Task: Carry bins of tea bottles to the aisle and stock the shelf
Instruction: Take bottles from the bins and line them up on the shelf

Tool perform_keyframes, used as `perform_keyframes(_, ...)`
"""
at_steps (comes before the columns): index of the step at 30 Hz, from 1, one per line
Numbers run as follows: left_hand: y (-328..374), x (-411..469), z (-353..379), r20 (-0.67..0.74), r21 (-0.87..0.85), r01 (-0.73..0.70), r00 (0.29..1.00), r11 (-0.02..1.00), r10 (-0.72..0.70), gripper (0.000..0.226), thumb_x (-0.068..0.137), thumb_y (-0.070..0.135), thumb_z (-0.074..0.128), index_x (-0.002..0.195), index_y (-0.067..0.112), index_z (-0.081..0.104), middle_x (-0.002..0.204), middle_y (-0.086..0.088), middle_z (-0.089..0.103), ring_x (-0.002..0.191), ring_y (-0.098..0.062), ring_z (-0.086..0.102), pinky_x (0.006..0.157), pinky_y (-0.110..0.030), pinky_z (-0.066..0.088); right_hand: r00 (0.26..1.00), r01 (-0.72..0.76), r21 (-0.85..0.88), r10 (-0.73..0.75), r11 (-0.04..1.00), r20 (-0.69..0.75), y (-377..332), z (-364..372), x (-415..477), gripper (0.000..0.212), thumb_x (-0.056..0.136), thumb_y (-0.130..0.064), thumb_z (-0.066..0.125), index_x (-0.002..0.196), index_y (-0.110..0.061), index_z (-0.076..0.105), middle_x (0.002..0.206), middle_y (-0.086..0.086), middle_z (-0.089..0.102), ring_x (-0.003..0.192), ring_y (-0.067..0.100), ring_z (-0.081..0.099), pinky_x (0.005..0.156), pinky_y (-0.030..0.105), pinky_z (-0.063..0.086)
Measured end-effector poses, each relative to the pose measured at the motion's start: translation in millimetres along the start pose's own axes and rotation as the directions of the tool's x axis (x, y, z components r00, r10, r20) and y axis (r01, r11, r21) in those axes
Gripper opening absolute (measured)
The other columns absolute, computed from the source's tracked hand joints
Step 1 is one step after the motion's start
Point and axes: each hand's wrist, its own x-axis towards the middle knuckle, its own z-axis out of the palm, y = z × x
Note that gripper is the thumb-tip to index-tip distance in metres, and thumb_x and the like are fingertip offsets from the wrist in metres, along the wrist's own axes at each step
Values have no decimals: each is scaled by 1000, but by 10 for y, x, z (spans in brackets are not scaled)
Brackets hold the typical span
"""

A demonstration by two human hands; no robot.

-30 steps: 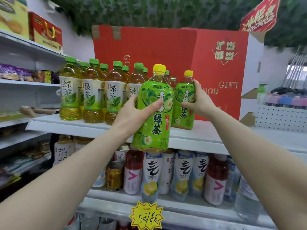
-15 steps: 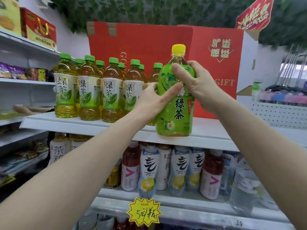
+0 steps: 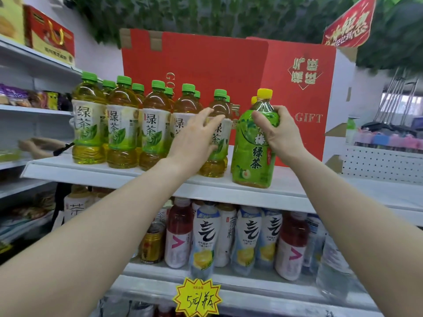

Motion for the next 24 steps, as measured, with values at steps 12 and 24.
perform_keyframes(12, 109, -56, 200, 42, 65, 45, 998, 997, -48, 103, 81, 15, 81, 158, 24, 13, 166, -5, -3, 146, -31, 26, 97, -40, 50, 993, 107, -678, -40, 727, 115, -232, 10, -192, 115, 76, -76, 61, 156, -30, -9, 140, 21, 37, 112, 40, 55, 82, 43, 49)
perform_keyframes(24, 182, -109, 258, 13, 106, 95, 995, 990, -97, 100, 84, 26, 78, 158, 21, 11, 164, -12, -1, 140, -32, 33, 98, -38, 49, 980, 183, -625, -89, 759, 179, 69, 134, -98, 112, 83, -62, 67, 157, -23, -8, 157, 26, 11, 134, 48, 37, 105, 50, 42)
